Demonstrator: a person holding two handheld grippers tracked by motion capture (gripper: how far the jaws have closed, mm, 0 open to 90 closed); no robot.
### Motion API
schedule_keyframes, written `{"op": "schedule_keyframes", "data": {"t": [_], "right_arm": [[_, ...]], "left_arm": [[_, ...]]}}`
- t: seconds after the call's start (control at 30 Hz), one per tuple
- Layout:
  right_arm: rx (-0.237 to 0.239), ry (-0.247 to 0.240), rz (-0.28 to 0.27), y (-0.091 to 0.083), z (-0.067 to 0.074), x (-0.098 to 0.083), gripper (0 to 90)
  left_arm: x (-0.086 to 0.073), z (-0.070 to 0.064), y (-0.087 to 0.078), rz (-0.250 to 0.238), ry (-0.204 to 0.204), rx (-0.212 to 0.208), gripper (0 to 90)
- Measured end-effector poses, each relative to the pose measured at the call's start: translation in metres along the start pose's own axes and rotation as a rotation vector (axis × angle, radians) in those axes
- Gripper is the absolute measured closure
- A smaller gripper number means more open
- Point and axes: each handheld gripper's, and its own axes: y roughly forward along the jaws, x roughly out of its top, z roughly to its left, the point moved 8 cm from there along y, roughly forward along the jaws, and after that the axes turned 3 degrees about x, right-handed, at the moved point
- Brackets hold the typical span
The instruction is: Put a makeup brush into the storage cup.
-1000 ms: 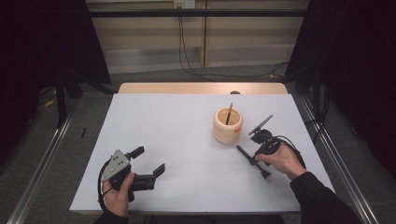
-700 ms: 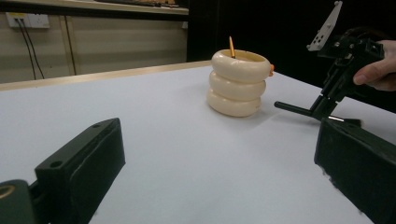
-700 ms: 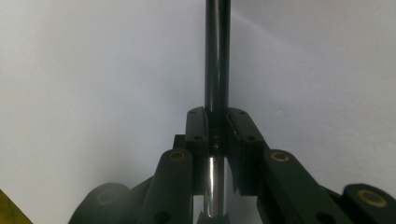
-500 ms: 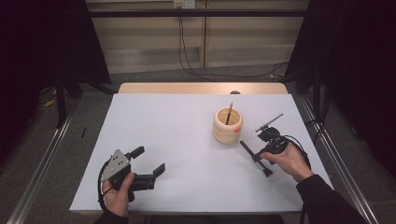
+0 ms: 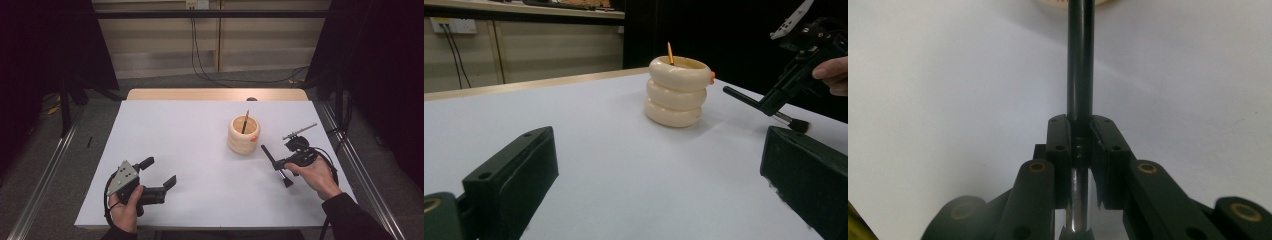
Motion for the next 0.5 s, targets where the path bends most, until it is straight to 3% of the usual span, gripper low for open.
{"op": "schedule_keyframes", "data": {"t": [0.2, 0.37, 0.5], "right_arm": [[0.010, -0.007, -0.083, -0.005, 0.001, 0.000, 80.1], [0.031, 0.007, -0.182, -0.007, -0.001, -0.003, 80.1], [0.036, 0.003, -0.259, -0.018, -0.002, 0.000, 80.1]], "left_arm": [[0.000, 0.000, 0.001, 0.003, -0.005, 0.006, 1.9], [0.000, 0.000, 0.000, -0.002, -0.003, -0.003, 1.8], [0.001, -0.001, 0.000, -0.002, 0.011, -0.002, 1.3]]}}
